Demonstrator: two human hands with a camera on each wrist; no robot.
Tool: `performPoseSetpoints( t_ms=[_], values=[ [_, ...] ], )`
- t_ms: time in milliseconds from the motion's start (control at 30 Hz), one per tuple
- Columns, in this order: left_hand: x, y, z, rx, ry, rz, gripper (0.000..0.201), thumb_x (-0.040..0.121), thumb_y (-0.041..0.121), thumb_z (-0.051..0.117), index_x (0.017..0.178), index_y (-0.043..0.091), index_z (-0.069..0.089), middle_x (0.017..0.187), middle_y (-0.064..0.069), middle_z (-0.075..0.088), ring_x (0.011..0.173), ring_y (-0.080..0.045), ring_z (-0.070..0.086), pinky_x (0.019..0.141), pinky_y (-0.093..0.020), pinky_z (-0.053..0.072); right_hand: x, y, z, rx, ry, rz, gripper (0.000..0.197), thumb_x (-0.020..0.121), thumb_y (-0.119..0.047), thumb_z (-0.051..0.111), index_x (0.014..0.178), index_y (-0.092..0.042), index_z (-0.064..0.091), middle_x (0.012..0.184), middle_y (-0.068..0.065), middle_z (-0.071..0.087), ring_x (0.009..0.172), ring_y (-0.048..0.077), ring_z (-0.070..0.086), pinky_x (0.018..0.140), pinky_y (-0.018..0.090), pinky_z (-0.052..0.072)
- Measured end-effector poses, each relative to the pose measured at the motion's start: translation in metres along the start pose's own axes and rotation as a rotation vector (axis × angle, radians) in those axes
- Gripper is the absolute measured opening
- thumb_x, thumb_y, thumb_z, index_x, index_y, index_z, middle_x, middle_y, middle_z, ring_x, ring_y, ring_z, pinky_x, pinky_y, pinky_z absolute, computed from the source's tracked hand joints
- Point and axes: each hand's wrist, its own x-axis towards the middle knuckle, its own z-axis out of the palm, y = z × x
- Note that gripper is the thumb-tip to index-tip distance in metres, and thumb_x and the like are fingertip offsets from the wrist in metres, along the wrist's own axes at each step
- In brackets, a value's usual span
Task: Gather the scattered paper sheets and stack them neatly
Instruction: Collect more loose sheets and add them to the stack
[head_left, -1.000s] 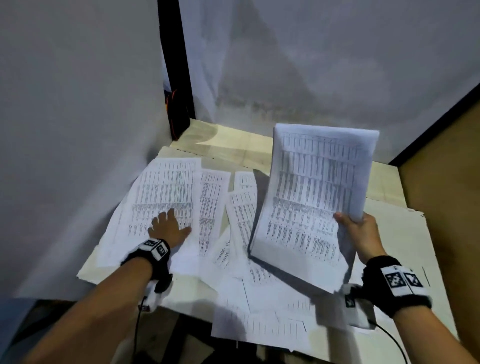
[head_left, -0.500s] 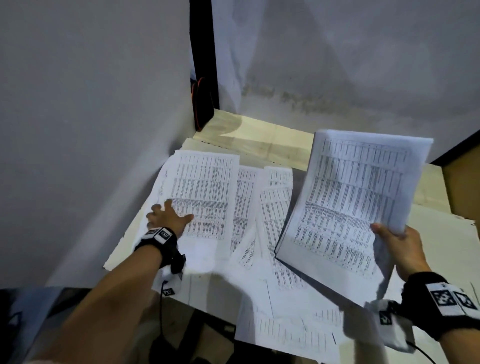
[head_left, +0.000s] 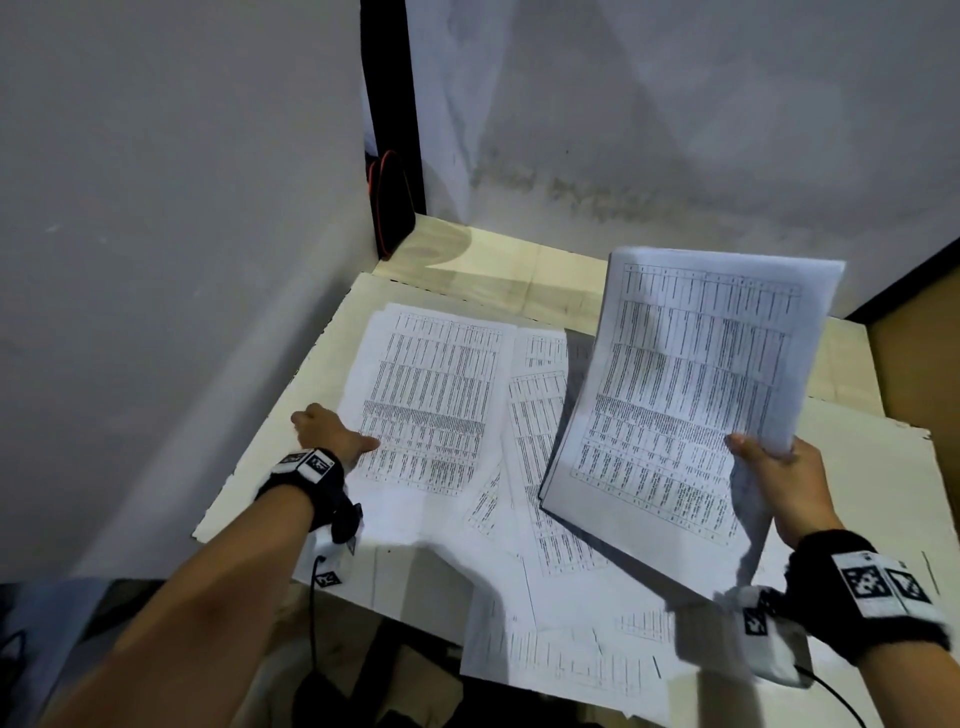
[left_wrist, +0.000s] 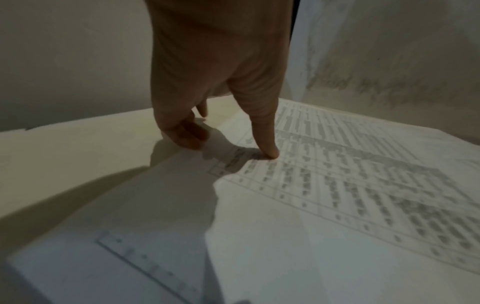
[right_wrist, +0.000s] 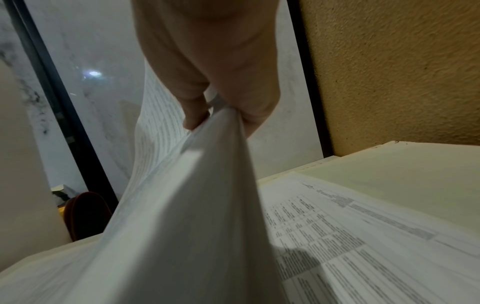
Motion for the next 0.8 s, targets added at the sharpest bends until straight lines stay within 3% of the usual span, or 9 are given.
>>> performPoseSetpoints(
  t_ms=[100,267,433,533,567,633,700,767,800],
  values=[
    [-0.007,0.007,0.006,0.017,-0.041,-0.011,0.095,0.061,0.024,0.084,0.130,-0.007,0.026,0.138,-0.026,0.034,0.127,-0.042,0.035,0.105,-0.046,0.034,-0.001,0.002,0.000,0.011,0.007,0.004,0.022,0.083,-0.005,0.064,0.065,-0.016,0.055,0.053,0.003,0.055,0.056,0.021,0.047,0.058,0.030,0.040],
    [-0.027,0.014,0.012,0.156,-0.068,-0.006,0.076,0.062,0.038,0.082,0.118,0.000,0.046,0.130,-0.019,0.032,0.122,-0.038,0.035,0.099,-0.045,0.040,-0.007,0.003,0.000,0.002,0.000,0.018,0.022,0.084,-0.005,0.062,0.066,-0.015,0.053,0.062,0.009,0.050,0.055,0.023,0.045,0.057,0.030,0.039],
    [-0.034,0.017,0.023,-0.153,-0.098,-0.010,0.096,0.066,0.008,0.080,0.137,-0.006,0.017,0.141,-0.026,0.031,0.126,-0.040,0.040,0.100,-0.044,0.041,-0.009,0.005,-0.003,-0.001,0.008,0.048,0.021,0.083,-0.007,0.063,0.067,-0.014,0.054,0.062,0.010,0.051,0.058,0.023,0.048,0.061,0.034,0.042],
    [-0.030,0.009,0.026,-0.356,-0.120,0.067,0.063,0.073,0.011,0.074,0.127,-0.001,0.045,0.129,-0.021,0.053,0.118,-0.036,0.052,0.097,-0.040,0.044,-0.011,0.008,-0.007,-0.027,0.017,0.058,0.014,0.084,-0.009,0.063,0.072,-0.010,0.055,0.066,0.012,0.053,0.061,0.025,0.050,0.066,0.036,0.044],
    [-0.032,0.006,0.026,-0.448,-0.103,0.096,0.040,0.074,0.011,0.073,0.111,0.005,0.059,0.115,-0.018,0.063,0.110,-0.035,0.058,0.093,-0.039,0.046,-0.012,0.009,-0.009,-0.037,0.020,0.057,0.012,0.084,-0.010,0.063,0.075,-0.008,0.056,0.068,0.012,0.054,0.064,0.025,0.051,0.068,0.037,0.044],
    [-0.033,0.000,0.026,-0.625,-0.102,0.095,0.012,0.072,0.006,0.072,0.083,0.010,0.068,0.088,-0.011,0.068,0.095,-0.033,0.064,0.086,-0.035,0.051,-0.015,0.012,-0.012,-0.049,0.028,0.059,0.011,0.084,-0.011,0.063,0.077,-0.006,0.056,0.068,0.012,0.054,0.066,0.026,0.051,0.069,0.037,0.043],
    [-0.038,0.001,0.028,-0.732,-0.205,0.116,0.028,0.071,0.001,0.072,0.097,0.003,0.064,0.097,-0.015,0.066,0.098,-0.032,0.061,0.084,-0.032,0.053,-0.018,0.016,-0.014,-0.066,0.040,0.078,0.011,0.085,-0.012,0.063,0.083,-0.003,0.056,0.068,0.013,0.055,0.064,0.026,0.052,0.068,0.038,0.044],
    [-0.041,0.004,0.033,-0.736,-0.298,0.129,0.068,0.071,0.006,0.073,0.130,-0.002,0.040,0.130,-0.017,0.050,0.119,-0.035,0.049,0.100,-0.042,0.042,-0.021,0.023,-0.016,-0.108,0.053,0.110,0.013,0.083,-0.014,0.064,0.083,-0.003,0.057,0.070,0.016,0.056,0.065,0.029,0.054,0.069,0.046,0.049],
    [-0.046,0.007,0.032,-0.712,-0.315,0.112,0.074,0.075,0.007,0.072,0.136,-0.003,0.031,0.134,-0.012,0.042,0.122,-0.031,0.045,0.105,-0.043,0.036,-0.022,0.027,-0.016,-0.126,0.054,0.124,0.014,0.082,-0.016,0.065,0.080,-0.005,0.057,0.071,0.018,0.058,0.065,0.031,0.056,0.070,0.051,0.051]
  ],
)
